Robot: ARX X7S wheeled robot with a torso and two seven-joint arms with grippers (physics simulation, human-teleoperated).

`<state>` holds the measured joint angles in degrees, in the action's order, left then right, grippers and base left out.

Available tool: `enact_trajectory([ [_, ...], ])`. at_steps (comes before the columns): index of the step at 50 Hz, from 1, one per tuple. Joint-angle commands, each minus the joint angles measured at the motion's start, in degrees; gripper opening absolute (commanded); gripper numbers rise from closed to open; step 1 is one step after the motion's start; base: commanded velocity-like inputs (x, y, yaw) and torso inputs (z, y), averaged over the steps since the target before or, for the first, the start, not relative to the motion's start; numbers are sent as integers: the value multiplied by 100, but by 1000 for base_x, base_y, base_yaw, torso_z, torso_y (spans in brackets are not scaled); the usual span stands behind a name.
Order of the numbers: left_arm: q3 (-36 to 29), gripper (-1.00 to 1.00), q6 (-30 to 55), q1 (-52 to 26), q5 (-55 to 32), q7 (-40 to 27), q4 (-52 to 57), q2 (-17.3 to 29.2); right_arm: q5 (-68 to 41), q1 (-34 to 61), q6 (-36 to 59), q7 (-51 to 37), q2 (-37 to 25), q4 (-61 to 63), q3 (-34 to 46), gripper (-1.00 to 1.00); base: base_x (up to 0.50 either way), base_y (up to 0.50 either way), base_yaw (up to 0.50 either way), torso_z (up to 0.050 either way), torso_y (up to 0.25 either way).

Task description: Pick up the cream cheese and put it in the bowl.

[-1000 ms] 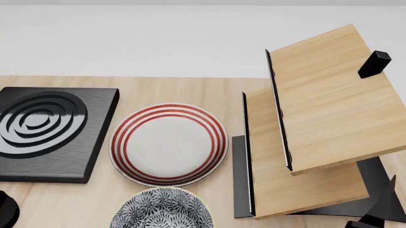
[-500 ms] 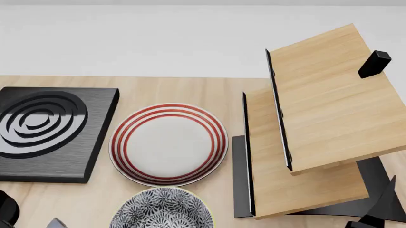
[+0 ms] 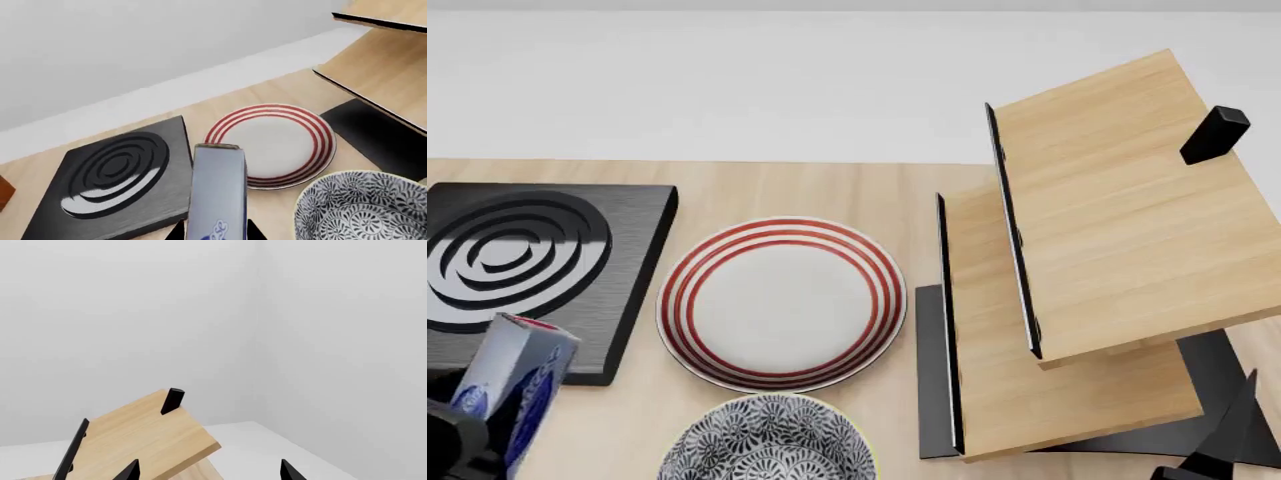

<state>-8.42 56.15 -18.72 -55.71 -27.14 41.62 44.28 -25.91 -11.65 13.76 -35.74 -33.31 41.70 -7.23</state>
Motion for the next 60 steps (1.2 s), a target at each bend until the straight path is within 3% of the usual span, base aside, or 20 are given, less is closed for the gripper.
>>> enact_trajectory([
  [1, 393, -100, -293, -235, -145, -285, 246, -231, 17, 9, 1, -9, -3, 0, 21, 100, 0, 0, 0, 0, 0],
  [38, -480, -100, -476, -1471, -214, 315, -356, -1277, -16, -29, -58, -17, 2, -4, -10, 100, 0, 0, 0, 0, 1],
  [60, -1195, -100, -1073, -1592, 577, 1172, -1433, -1689, -21, -24, -57, -20, -8, -12, 6, 100, 0, 0, 0, 0, 0],
])
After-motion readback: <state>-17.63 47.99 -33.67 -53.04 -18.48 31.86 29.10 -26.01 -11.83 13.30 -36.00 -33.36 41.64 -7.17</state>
